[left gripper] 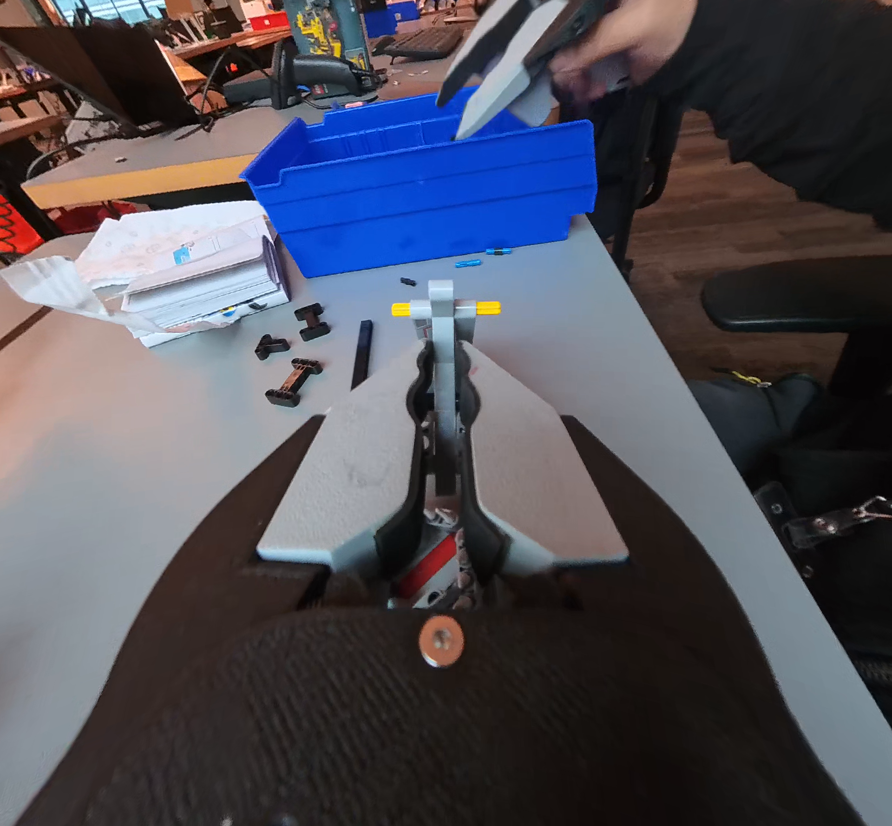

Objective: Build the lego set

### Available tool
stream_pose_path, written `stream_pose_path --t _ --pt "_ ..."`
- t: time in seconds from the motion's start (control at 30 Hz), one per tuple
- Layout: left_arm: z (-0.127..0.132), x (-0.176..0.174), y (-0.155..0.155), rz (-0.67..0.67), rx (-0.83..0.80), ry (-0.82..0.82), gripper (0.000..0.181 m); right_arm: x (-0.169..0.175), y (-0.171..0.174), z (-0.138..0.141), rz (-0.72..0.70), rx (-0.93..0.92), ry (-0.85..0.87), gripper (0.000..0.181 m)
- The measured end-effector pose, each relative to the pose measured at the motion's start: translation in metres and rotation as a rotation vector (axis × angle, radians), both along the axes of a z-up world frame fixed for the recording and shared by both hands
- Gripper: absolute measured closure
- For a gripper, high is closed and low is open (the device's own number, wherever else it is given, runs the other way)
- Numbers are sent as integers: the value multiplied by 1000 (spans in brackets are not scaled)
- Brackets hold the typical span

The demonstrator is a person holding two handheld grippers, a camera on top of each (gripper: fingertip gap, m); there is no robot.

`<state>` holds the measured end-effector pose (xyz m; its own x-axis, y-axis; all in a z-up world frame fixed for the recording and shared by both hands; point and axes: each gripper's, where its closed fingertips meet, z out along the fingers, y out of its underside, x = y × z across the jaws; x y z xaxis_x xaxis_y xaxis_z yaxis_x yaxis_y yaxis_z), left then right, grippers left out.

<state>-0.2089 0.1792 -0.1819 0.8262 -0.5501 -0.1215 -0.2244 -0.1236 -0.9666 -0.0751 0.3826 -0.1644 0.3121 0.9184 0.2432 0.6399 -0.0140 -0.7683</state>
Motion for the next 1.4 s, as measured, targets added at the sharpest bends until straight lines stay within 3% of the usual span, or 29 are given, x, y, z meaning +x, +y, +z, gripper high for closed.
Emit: stream_pose_path --t 0.07,0.1,0.17,0.2,0.27,0.43,0.53,0.73,0.8,0.9,1.03,1.07,1.13,1.2,1.33,1.4 --pt "0 -2 2 7 -13 -25 175 -1 2 11 -20 107 -17 120" --pt "0 -3 3 16 -31 -50 175 2 10 7 -40 178 -61 122" --pt "-4 -5 5 28 -77 -91 175 16 28 -17 -65 236 -210 151" --pt "-5 -5 4 20 -85 -101 176 19 28 -29 -67 168 -254 148" --pt "-5 -3 4 9 -103 -136 175 9 10 -33 -11 -30 -148 132" --pt "-5 -7 4 13 -115 -169 175 8 10 -4 15 -240 112 126" --pt "-5 -5 5 6 -118 -171 175 10 5 26 77 -362 307 130" --pt "-6 -4 4 0 -118 -164 175 14 3 42 138 -773 530 129" --pt "-6 -4 4 0 -119 -167 175 16 6 49 149 -852 607 141" --pt "-6 -4 4 -1 -119 -166 175 19 22 34 51 -806 570 139" --pt "-6 -4 4 -4 -120 -165 175 22 34 -9 -125 -653 352 129" --pt "-6 -4 4 -4 -120 -165 175 16 18 -17 -77 -679 298 122" --pt "-6 -4 4 -4 -120 -165 175 4 -15 -28 35 -787 217 131" --pt "-6 -4 4 -4 -121 -166 175 9 3 -45 -57 -716 137 127" --pt "-6 -4 3 -2 -120 -159 175 9 17 -32 -90 -730 244 121" --pt "-6 -4 4 -4 -122 -163 175 11 20 -32 -103 -723 239 108"
